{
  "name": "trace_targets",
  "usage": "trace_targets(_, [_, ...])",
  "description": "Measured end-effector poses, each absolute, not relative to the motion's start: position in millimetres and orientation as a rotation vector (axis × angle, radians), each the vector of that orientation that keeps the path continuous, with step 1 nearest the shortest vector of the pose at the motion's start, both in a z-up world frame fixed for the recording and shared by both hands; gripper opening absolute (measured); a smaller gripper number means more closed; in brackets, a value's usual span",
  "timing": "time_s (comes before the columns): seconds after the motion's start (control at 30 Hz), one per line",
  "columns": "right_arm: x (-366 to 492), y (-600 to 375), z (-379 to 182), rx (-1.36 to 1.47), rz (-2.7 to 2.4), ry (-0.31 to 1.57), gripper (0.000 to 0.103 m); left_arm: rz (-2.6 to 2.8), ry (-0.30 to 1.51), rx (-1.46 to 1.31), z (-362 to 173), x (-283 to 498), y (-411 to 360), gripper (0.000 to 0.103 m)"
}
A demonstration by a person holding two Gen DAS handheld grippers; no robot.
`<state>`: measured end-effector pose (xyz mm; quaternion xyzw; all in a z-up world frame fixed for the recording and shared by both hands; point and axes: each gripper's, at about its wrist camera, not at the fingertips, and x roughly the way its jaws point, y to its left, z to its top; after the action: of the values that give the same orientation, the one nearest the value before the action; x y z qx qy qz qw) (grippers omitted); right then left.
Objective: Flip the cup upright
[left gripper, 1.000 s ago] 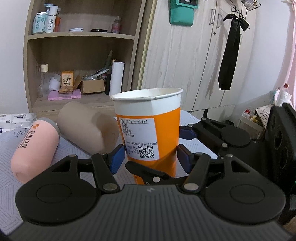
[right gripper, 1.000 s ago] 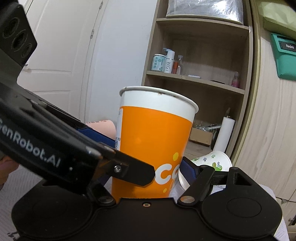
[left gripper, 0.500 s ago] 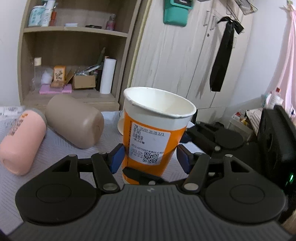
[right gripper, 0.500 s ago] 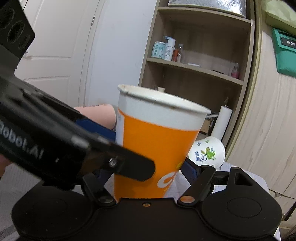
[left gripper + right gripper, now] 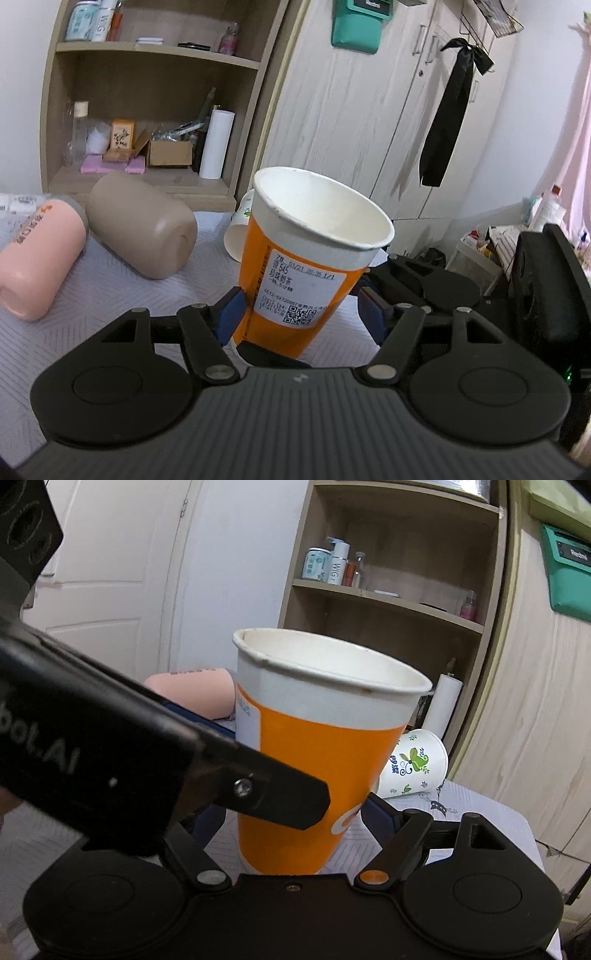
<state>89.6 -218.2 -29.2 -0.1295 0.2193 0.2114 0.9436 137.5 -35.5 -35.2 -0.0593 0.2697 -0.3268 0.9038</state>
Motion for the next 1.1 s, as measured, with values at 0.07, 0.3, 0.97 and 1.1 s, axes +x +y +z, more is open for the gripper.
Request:
trace_targets(0.07, [88, -220, -28, -0.25, 0.424, 0.443, 0.085, -0.67, 0.561, -0.131, -35, 135, -36, 0.066])
trace_targets(0.3, [80, -226, -23, -0.215, 0.405, 0.429, 0.089, -0.653, 0.561, -0.142, -33, 124, -33, 0.071])
trace_targets(0.97, [27, -238, 3, -0.152, 0.364, 0.437, 0.089, -0.432, 0.525, -0.043, 9, 47, -16, 0.08])
trace_targets(1.1, [7, -239, 19, -0.141, 0.346, 0.401, 0.089, -0.388, 0.516, -0.039, 20, 25, -7, 0.08])
